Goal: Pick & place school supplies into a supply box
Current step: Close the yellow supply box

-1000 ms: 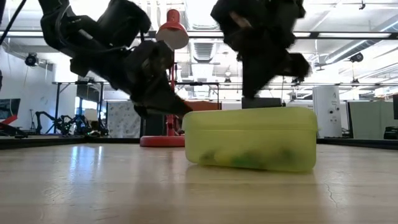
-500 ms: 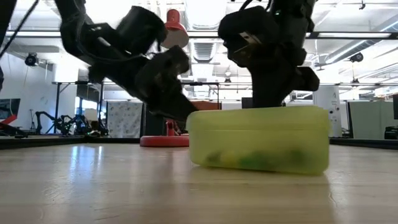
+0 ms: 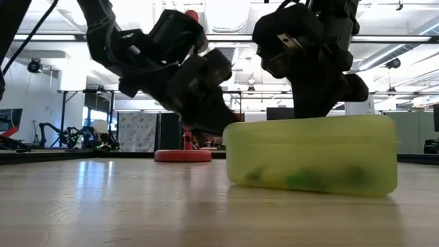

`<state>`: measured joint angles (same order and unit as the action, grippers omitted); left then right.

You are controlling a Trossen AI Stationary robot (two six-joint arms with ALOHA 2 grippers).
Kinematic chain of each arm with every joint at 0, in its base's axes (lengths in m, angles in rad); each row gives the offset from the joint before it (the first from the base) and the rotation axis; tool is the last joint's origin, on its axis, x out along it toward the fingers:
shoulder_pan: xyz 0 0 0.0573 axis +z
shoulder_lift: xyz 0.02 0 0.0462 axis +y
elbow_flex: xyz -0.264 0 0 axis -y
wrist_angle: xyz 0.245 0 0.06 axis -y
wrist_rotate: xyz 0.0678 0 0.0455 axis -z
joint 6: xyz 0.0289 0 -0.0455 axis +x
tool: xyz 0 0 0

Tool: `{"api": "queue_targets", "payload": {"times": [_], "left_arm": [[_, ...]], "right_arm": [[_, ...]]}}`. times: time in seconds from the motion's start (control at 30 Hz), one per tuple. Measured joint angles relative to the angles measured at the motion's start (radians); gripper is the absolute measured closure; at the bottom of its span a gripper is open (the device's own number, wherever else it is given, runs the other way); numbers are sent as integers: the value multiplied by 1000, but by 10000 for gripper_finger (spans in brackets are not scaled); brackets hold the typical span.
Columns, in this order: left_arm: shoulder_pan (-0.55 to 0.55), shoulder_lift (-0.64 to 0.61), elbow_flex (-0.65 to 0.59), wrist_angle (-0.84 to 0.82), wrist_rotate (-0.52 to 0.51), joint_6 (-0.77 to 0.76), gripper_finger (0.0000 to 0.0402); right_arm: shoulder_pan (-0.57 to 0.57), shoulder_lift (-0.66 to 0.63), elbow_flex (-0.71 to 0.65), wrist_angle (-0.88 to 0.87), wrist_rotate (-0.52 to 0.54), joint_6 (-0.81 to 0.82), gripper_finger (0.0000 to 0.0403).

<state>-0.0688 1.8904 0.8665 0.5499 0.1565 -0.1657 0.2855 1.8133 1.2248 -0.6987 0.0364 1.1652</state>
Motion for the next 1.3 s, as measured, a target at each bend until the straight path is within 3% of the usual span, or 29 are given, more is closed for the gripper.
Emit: {"api": "queue_targets", "payload": {"times": [0.37,0.93,1.3], "left_arm": [[-5,6,-40,13,30,0,396],[6,13,-29,53,-14,26,396],[2,81,43,76,9,9,396]], "right_arm": [[-4,2,-4,3,9,-19,365],[-5,3,-5,2,-6,-20,365],[-3,3,-7,-10,-27,-19,364]]}}
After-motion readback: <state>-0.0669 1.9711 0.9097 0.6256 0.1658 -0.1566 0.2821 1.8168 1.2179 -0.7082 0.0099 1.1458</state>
